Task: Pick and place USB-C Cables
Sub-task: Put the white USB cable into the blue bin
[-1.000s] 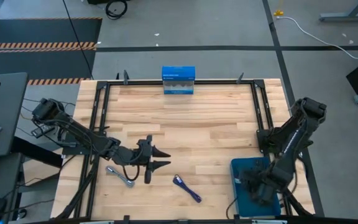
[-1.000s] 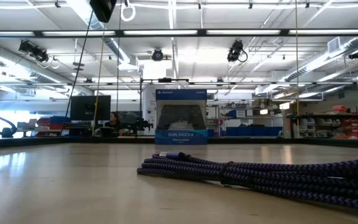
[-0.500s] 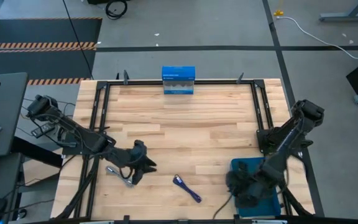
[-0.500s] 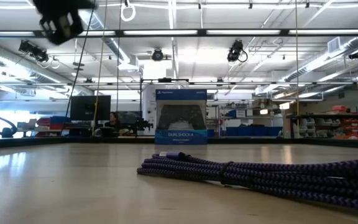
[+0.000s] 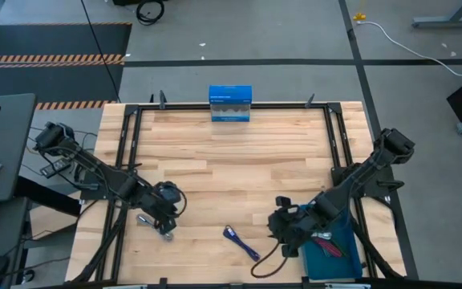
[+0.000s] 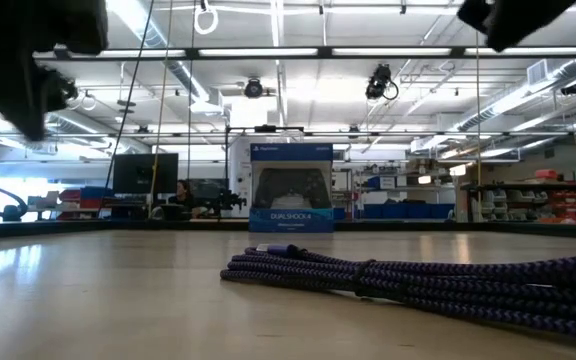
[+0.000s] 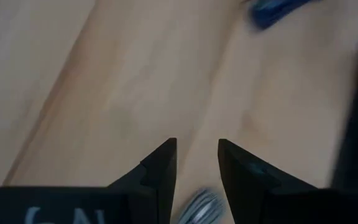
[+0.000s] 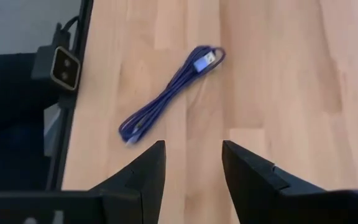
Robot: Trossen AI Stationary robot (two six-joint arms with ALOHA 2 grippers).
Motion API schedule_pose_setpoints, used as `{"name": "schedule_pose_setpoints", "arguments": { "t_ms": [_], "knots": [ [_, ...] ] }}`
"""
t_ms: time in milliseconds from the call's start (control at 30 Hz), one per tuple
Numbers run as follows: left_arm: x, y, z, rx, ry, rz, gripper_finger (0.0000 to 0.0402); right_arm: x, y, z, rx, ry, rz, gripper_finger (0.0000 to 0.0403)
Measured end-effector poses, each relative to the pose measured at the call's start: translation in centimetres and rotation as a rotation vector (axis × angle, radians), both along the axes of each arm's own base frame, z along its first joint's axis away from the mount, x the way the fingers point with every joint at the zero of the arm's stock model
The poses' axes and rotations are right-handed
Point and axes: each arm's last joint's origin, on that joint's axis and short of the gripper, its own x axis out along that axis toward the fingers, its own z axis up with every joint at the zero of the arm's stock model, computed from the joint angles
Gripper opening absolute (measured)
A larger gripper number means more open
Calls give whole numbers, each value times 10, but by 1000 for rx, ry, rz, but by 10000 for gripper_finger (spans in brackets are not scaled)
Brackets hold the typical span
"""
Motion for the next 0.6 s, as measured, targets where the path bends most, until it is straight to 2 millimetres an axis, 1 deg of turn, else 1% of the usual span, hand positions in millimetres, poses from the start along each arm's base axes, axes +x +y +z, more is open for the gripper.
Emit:
{"name": "schedule_pose_setpoints", "arguments": {
  "t_ms": [100,167,267,333,467,600],
  "knots": [
    [-5,2,-8,23,113,8,125,4,-5,0,-14,-9,2,164],
    [-7,1,-12,45,147,7,125,6,-8,0,-22,-10,2,164],
    [-4,-2,-18,69,164,7,125,9,-11,0,-31,-14,4,164],
    [-3,-4,-24,49,211,-9,125,10,-12,1,-35,-19,8,164],
    [-3,-15,-39,-33,358,-64,125,11,-14,1,-35,-25,5,164],
    [-7,-30,-51,-65,447,-138,125,11,-14,1,-48,-27,20,164]
  ]
}}
